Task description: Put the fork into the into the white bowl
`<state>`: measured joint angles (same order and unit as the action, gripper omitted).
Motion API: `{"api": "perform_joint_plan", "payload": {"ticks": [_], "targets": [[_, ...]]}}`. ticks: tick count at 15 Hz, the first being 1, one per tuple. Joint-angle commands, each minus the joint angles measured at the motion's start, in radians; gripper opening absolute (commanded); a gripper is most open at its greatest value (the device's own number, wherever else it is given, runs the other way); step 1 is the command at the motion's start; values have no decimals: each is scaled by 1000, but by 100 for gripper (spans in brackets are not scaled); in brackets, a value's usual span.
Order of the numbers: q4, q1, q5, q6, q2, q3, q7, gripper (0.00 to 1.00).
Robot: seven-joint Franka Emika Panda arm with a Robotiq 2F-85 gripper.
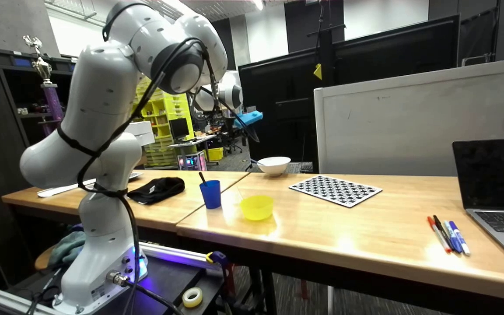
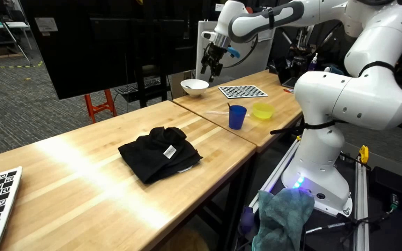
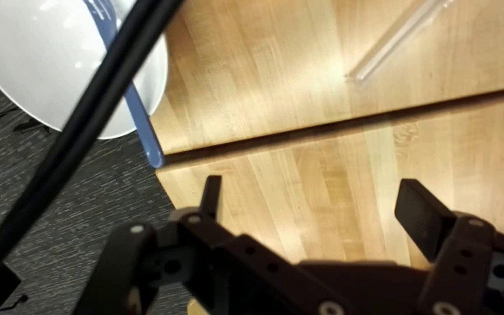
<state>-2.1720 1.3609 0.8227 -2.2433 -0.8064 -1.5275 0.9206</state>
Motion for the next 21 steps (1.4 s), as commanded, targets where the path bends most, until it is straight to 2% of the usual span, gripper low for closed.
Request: {"api": "perform_joint_plan", "payload": {"ticks": [1,9,14,17,18,19,21], "targets": [[-80,-115,-136,21,94,116,-141,100],[-226,-346,-465,-1,289,338,-418,100],[-325,-576,-664,-51,418,579,-575,100],[-371,-758,-756,-105,485,782,-680,100],[-354,-782,-807,-72,474,795,-547,100],[-365,-841,-821,-84,492,859,-574,100],[-372,-887,-827,-95,518,915,-600,100]]}}
